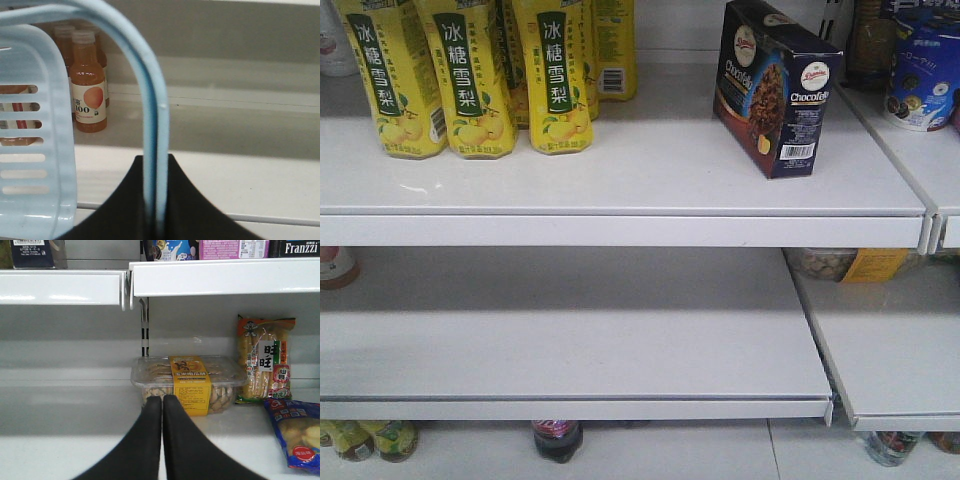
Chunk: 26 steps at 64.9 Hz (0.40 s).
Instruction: Left arm holds basket, right arm returns cookies
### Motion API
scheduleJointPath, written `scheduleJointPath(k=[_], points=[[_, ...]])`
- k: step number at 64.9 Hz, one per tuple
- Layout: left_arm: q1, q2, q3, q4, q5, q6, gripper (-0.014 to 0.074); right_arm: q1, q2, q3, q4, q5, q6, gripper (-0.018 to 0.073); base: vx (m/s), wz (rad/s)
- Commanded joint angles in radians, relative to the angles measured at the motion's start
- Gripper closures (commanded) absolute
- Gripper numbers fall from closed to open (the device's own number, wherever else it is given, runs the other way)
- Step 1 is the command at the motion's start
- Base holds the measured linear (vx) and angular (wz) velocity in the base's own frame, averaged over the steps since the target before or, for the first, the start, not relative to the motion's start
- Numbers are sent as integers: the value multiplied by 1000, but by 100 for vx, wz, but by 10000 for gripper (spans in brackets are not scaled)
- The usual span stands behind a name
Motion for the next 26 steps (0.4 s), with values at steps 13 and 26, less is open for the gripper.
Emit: scheduleJointPath(k=[13, 26], points=[[2, -18, -25, 10, -102, 18, 603, -1, -13, 4, -3, -67, -8, 567, 0, 0], [2, -18, -25, 10, -102, 18, 603, -1, -13, 4, -3, -67, -8, 567, 0, 0]])
